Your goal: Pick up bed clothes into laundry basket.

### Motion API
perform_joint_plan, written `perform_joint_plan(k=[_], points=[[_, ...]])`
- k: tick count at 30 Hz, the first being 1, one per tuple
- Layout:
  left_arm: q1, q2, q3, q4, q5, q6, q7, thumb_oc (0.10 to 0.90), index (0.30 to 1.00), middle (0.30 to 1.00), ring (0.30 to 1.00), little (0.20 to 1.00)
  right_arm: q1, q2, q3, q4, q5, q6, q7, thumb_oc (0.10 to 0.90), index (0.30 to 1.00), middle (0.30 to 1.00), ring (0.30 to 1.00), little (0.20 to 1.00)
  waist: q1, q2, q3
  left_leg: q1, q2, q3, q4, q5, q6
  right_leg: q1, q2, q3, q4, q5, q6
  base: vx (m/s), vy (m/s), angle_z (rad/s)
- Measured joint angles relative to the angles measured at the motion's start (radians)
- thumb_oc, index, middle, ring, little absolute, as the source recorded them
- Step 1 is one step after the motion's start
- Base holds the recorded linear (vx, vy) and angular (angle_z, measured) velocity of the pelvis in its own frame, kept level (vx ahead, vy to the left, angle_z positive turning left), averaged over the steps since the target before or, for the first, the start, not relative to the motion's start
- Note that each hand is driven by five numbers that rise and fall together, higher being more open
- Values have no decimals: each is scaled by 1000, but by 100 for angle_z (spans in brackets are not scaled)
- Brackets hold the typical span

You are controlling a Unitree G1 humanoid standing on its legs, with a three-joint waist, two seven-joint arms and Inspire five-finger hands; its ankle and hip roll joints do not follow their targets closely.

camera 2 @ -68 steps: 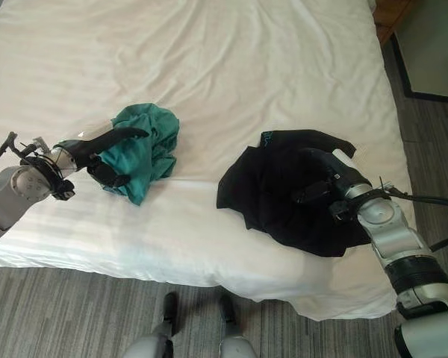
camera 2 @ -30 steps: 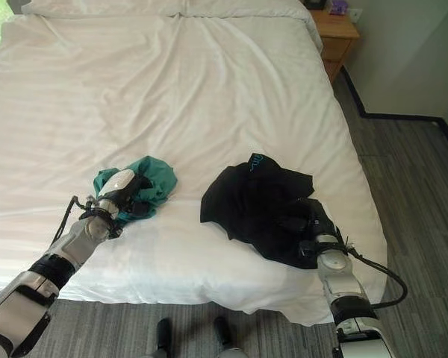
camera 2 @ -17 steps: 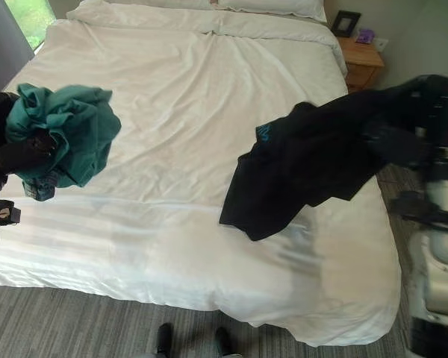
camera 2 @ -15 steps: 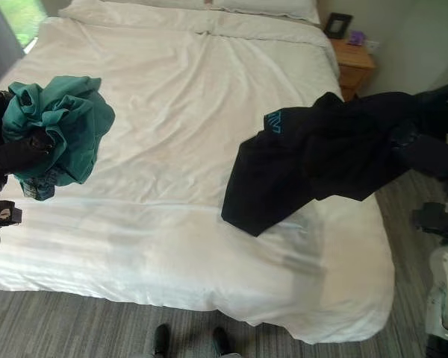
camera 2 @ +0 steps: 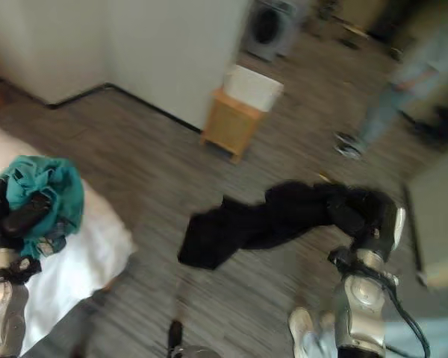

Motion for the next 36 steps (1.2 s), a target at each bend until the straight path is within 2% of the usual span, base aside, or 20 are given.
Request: perform_joint_plan(k=[1,2,3,5,6,8,10,14,22,25,26,27,28,29,30,31,32,33,35,36], points=[[-93,63,-84,-19,0,33,-26,400,300,300,300,300,54,-109,-1,5,-4,25,38,400,300,300,300,300,-76,71,0,-22,-4,154,-65,-10,67,72,5,0,-73,-83,151,-8,-30,-437],[-140,60,-87,-53,-1,18,-30,400,300,300,300,300,54,-181,-15,13,-5,42,41,400,300,300,300,300,-70,188,6,-30,53,188,-195,34,112,-10,87,19,147,-103,54,-5,-20,-395],[-174,124,-98,-49,0,-8,-45,400,300,300,300,300,71,-188,-49,22,-5,44,46,400,300,300,300,300,-58,176,-30,-17,42,264,-222,103,5,-22,55,132,266,-141,25,-8,2,-246],[-286,140,-128,-4,19,-17,-115,400,300,300,300,300,117,-189,-220,76,-3,83,-3,400,300,300,300,300,-91,225,-29,30,57,269,-381,194,-90,100,-42,71,71,-124,-12,26,36,-47],[-259,141,-127,-2,19,-20,-115,400,300,300,300,300,126,-194,-206,85,-3,86,-4,400,300,300,300,300,-82,231,-31,59,55,259,-392,199,-69,147,-51,55,31,-123,-14,38,79,76],[-170,65,-117,-3,24,-18,-91,400,300,300,300,300,173,-118,-196,55,-17,92,42,400,300,300,300,300,-106,232,-33,139,83,350,-489,216,-58,250,-94,-41,-57,-122,-16,-22,65,143],[-91,92,-105,51,25,3,-90,400,300,300,300,300,151,-120,-180,85,-23,99,40,400,300,300,300,300,-18,234,-31,187,67,284,-608,307,-46,259,-105,-55,-51,-142,4,-15,64,134],[-80,142,-50,71,27,4,-95,400,300,300,300,300,58,-118,-171,84,-81,99,61,400,300,300,300,300,1,181,-3,197,53,271,-614,304,-45,314,-128,-27,-109,-147,14,12,37,31],[-71,222,-216,248,25,61,-102,400,300,300,300,300,130,-134,-11,343,78,160,125,400,300,300,300,300,29,130,7,190,59,269,-609,299,-47,306,-128,-76,-120,-140,10,41,46,-1],[-95,243,-182,276,25,60,-85,400,300,300,300,300,83,-143,-58,315,77,159,122,400,300,300,300,300,25,176,77,185,60,303,-592,272,-14,222,-116,-85,40,-163,40,88,154,-17],[-116,243,-186,300,25,61,-75,400,300,300,300,300,84,-144,-62,301,76,159,124,400,300,300,300,300,18,219,109,195,60,291,-573,273,17,114,-86,-89,293,-197,83,224,197,32],[-148,253,-186,309,25,57,-64,400,300,300,300,300,136,-143,-65,241,76,156,127,400,300,300,300,300,-9,210,154,210,-23,264,-502,239,98,-162,-100,-104,876,-44,105,462,118,57],[-143,259,-194,309,26,53,-67,400,300,300,300,300,177,-145,-69,209,75,150,128,400,300,300,300,300,-28,224,174,189,-44,244,-417,179,111,-300,-101,-113,1063,44,110,1084,-195,91],[-176,302,-181,336,29,42,-62,400,300,300,300,300,177,-141,-72,224,74,157,124,400,300,300,300,300,-39,265,220,107,-43,232,-293,76,37,-523,-98,-116,936,-130,77,1079,-319,78],[-191,298,-173,351,29,42,-58,400,300,300,300,300,176,-142,-70,249,74,165,131,400,300,300,300,300,-50,243,207,104,-30,229,-331,63,-66,-488,-90,-94,665,-199,122,961,-348,97],[-208,315,-164,352,29,42,-48,400,300,300,300,300,182,-131,-74,255,76,168,135,400,300,300,300,300,-69,209,169,71,-30,257,-259,3,-57,-426,-116,-56,353,-239,190,478,-231,129],[-243,329,-150,345,29,33,-45,400,300,300,300,300,204,-180,-79,244,87,160,127,400,300,300,300,300,-88,197,149,89,25,198,-183,-72,34,-326,-99,-114,75,-235,207,524,-281,133],[-198,339,-116,354,28,29,-20,400,300,300,300,300,191,-154,-76,285,89,156,123,400,300,300,300,300,-66,76,27,261,37,170,-319,-107,-24,-194,-51,-223,-5,-106,18,904,-473,90],[-173,329,-131,354,27,29,-25,400,300,300,300,300,138,-188,-79,303,94,132,124,400,300,300,300,300,-54,107,4,370,115,146,-346,-94,-90,-136,-15,-330,79,-32,-72,907,-492,42],[-192,280,-123,358,14,31,-20,400,300,300,300,300,101,-195,-87,336,102,124,117,400,300,300,300,300,-59,115,2,313,114,141,-153,-107,-134,-136,1,-320,192,-68,-135,564,-413,99]])
